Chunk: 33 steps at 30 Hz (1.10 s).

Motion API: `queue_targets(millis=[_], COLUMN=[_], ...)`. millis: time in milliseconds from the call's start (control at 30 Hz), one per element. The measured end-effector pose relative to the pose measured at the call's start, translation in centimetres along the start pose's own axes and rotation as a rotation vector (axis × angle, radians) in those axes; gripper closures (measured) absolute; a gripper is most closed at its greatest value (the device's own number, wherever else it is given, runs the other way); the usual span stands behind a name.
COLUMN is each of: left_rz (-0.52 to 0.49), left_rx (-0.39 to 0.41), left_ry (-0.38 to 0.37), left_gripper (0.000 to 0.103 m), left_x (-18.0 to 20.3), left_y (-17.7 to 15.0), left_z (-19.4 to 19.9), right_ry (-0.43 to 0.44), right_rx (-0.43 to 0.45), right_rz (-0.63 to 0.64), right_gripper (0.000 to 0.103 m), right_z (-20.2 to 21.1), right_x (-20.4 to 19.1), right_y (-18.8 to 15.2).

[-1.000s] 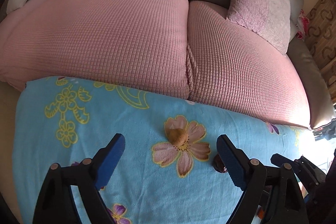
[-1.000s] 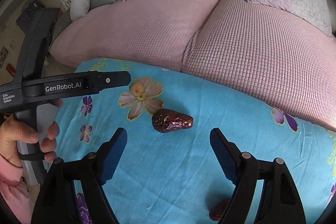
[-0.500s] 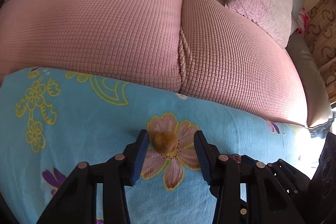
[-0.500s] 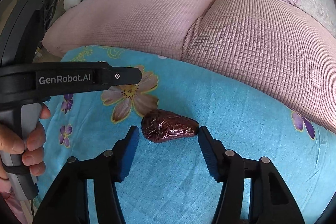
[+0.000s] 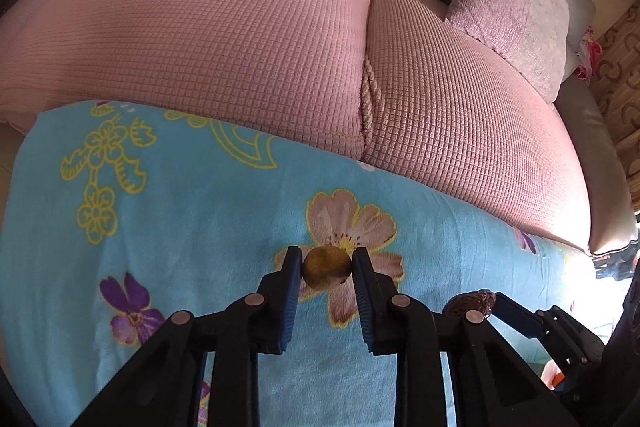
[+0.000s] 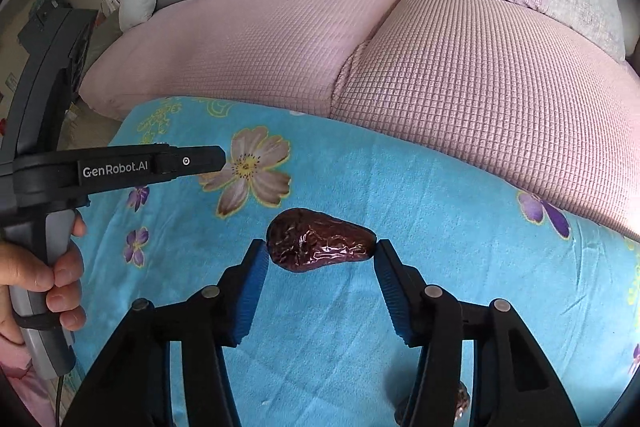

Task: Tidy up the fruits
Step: 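Carry the tan ball and the dark date over the white tray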

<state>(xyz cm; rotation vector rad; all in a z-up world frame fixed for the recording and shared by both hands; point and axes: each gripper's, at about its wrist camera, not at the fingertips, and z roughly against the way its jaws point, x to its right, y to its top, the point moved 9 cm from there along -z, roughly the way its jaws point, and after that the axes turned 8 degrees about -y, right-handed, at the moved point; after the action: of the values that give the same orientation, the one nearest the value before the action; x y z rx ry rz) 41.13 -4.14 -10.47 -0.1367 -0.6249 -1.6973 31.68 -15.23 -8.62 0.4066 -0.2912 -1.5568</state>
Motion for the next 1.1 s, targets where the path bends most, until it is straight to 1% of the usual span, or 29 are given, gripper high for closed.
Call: queue_targets(millis=[133,333,500,567,667,800,900,1000,1033,1100], left_rz=[-0.037,-0.127,-0.186,-0.184,-0.147,-0.15,-0.135,-0.13,-0.131,-0.124], left_rx=[0.039,0.1,0.156,0.182,0.199,0.226,0.249,0.268,0.272,0.275], left_ry=[0.02,-0.001,-0.011,-0.038,-0.094,-0.089,-0.091,-0.106,-0.097,-0.09], left_gripper=[0.076,0.076,0.075,0.076,0.076,0.076,0.076,0.076,0.076,0.076], left_x=[1.4,5.2,8.4,9.5,10.4,11.3,11.9,12.6,12.8,13.1], left_y=[-1.4,-4.7,-7.6,-9.1,-11.7,-15.2,-17.6,-19.7,-20.3,-21.3], left_z=[2.5,6.4,9.2,10.1,11.0,11.8,12.1,12.2,12.1,11.9], right_ry=[-0.007,-0.013,-0.029,-0.043,-0.056,-0.082,-0.094,-0.144,-0.157,-0.158], right_rx=[0.011,0.052,0.095,0.109,0.126,0.158,0.186,0.214,0.222,0.235], right_rz=[0.021,0.037,0.025,0.01,-0.016,-0.066,-0.12,-0.16,-0.171,-0.19], right_gripper=[0.046,0.046,0.046,0.046,0.046,0.046,0.046,0.046,0.046,0.046], right_z=[2.8,8.0,11.4,12.4,13.6,15.3,16.2,16.8,17.1,17.8], right_x=[-0.2,-0.5,-0.3,0.0,0.4,1.3,2.2,3.3,3.6,4.1], right_y=[-1.2,-3.3,-5.6,-7.0,-9.5,-13.4,-15.9,-18.0,-18.5,-19.4])
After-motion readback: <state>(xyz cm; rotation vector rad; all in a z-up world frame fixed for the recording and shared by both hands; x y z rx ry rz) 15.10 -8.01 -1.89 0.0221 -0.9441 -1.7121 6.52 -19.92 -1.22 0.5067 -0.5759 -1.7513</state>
